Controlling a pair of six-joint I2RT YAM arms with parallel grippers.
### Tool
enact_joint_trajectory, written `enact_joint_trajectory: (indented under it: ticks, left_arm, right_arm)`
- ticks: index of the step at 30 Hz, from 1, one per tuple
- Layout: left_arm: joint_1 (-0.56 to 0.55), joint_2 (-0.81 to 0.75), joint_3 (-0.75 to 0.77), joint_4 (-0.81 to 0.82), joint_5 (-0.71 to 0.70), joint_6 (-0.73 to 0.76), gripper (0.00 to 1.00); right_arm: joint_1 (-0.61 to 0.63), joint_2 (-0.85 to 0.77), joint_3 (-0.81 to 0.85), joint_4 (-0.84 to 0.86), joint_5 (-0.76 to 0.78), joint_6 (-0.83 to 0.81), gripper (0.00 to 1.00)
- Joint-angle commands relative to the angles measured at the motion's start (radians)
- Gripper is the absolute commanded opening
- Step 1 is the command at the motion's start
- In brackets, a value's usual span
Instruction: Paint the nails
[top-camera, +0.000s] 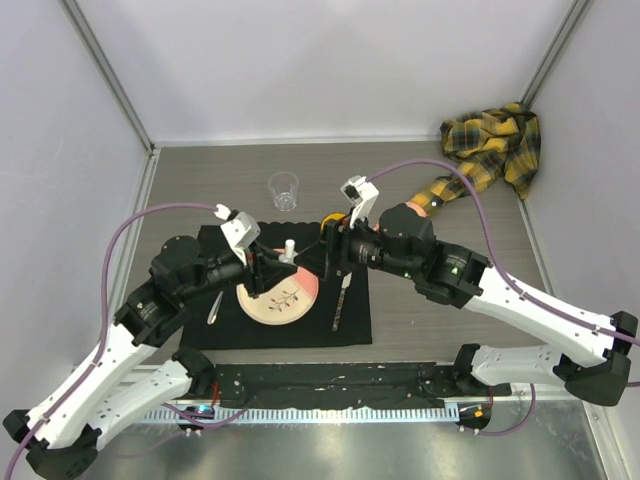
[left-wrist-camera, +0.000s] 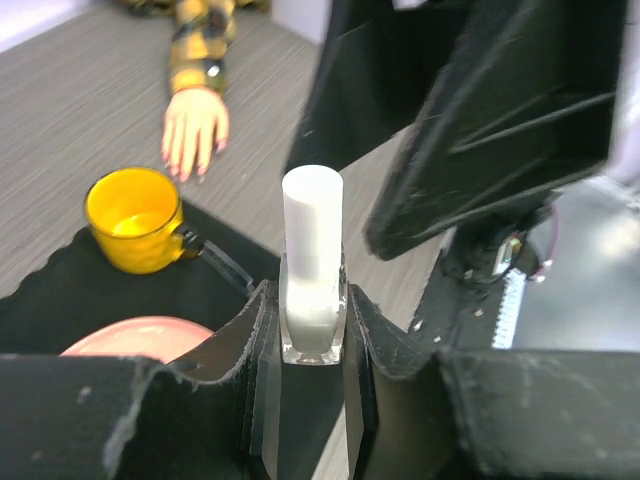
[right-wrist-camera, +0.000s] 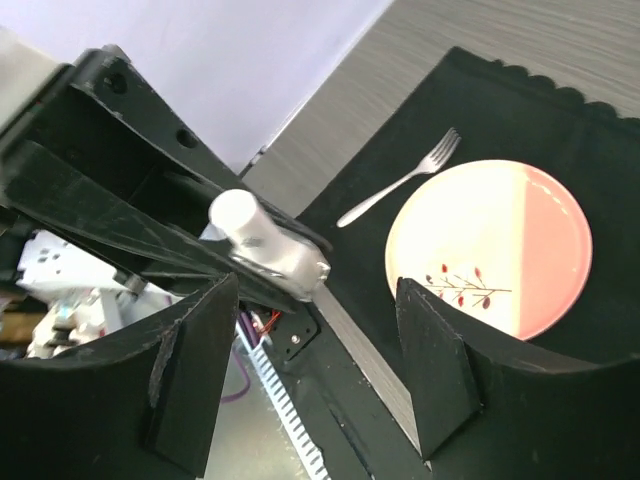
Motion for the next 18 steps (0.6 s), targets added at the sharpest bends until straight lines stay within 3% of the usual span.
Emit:
enact_joint_trajectory:
  ticks: [1, 6, 12, 18]
  left_arm:
    - [-0.004, 0.014, 0.04, -0.037, -0.069, 0.072, 0.0]
    - [-0.004, 0.011, 0.03, -0.034, -0.069, 0.053, 0.0]
    - [-0.003, -0.018, 0.017, -0.027, -0.061, 0.036, 0.0]
    - [-0.004, -0.028, 0.017, -0.025, -0.044, 0.015, 0.0]
  right_arm:
    - [0.084, 0.028, 0.123, -0.085, 0.275, 0.028, 0.7]
    - [0.135, 0.106, 0.187, -0.091, 0.382, 0.043, 0.69]
    - [0.15, 0.187, 0.233, -0.073, 0.374, 0.035, 0.56]
    - [0.169, 0.218, 0.246, -0.073, 0.371, 0.006, 0.28]
